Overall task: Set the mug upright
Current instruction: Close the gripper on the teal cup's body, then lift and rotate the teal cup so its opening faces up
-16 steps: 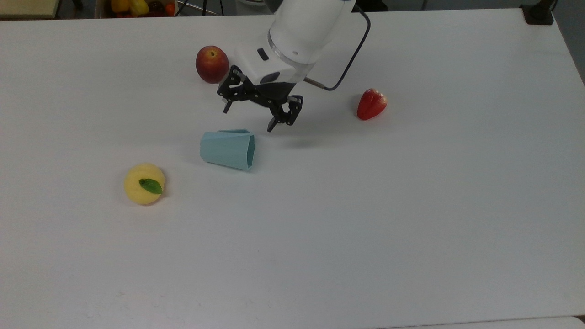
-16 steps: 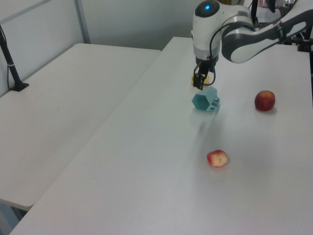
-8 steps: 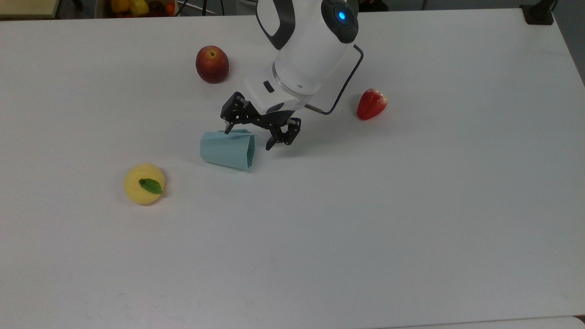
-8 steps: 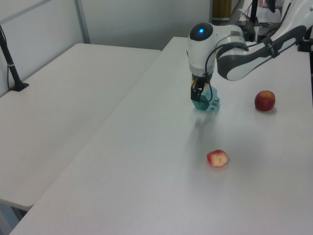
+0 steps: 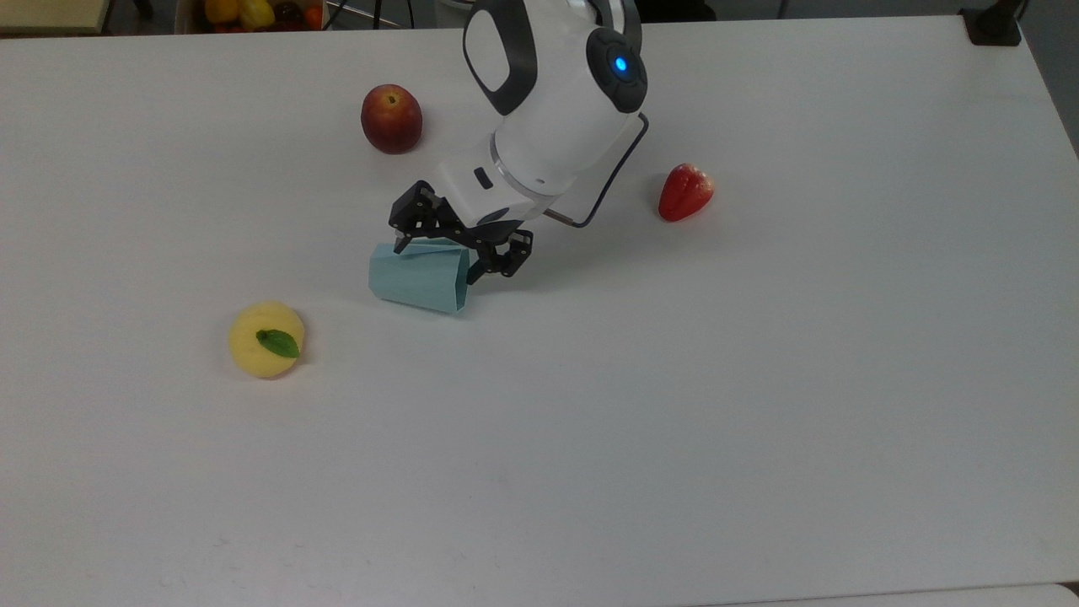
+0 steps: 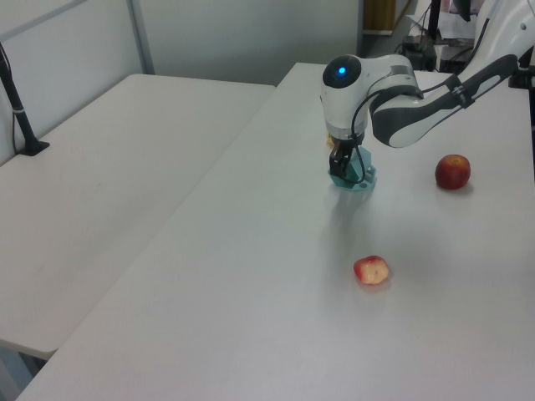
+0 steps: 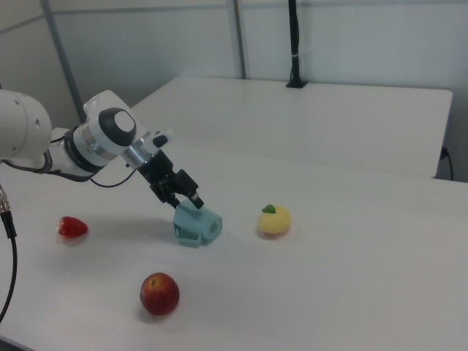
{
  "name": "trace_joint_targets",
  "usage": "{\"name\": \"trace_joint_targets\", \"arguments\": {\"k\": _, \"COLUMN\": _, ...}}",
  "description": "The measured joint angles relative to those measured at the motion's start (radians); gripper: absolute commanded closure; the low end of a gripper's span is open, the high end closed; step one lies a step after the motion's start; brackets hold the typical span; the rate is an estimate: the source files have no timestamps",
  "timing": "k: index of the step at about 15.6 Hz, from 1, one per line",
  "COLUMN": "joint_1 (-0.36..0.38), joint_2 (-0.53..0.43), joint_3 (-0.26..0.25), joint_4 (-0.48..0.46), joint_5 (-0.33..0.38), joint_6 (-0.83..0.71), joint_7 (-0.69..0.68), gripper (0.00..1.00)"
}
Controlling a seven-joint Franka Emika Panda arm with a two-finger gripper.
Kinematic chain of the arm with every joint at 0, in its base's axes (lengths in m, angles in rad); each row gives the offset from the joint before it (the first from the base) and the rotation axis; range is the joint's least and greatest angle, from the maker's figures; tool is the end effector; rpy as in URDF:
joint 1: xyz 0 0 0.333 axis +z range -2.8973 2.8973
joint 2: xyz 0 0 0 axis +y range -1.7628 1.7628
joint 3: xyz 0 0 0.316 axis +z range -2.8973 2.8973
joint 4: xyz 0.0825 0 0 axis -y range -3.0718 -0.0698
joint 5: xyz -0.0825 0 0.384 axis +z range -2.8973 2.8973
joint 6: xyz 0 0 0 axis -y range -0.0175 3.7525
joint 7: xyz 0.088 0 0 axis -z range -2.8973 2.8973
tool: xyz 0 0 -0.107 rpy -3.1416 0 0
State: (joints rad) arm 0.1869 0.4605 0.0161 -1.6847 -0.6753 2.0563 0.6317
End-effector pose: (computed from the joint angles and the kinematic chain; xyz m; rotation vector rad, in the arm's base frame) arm 0.6593 0.1004 0.3353 2.5742 -0.1015 0.2056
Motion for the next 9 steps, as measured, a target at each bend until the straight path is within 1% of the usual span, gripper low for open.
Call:
{"name": "trace_joint_targets", "arguments": {"k": 2, "joint_1": -0.014, "joint_2": 0.0, "joint_3": -0.001, "joint_4": -0.015, "joint_5": -0.029, "joint_6": 0.0, "joint_7": 0.0, "gripper": 0.01}}
{"name": "trace_joint_targets", "arguments": {"k": 3, "joint_1": -0.019, "joint_2": 0.0, "joint_3": -0.002, "joint_4": -0.023, "joint_5": -0.04, "joint_6": -0.001, "joint_7": 0.0, "gripper": 0.08}}
{"name": "trace_joint_targets", "arguments": {"k": 6, "joint_1": -0.028, "joint_2": 0.0, "joint_3": -0.002, "joint_4": -0.047, "joint_5": -0.055, "joint_6": -0.001, "joint_7": 0.0, "gripper": 0.39}}
{"name": "trace_joint_targets", "arguments": {"k": 9, "joint_1": -0.027, "joint_2": -0.007, "joint_3": -0.002, "joint_4": -0.056, "joint_5": -0.07, "joint_6": -0.011, "joint_7": 0.001, "gripper": 0.84}}
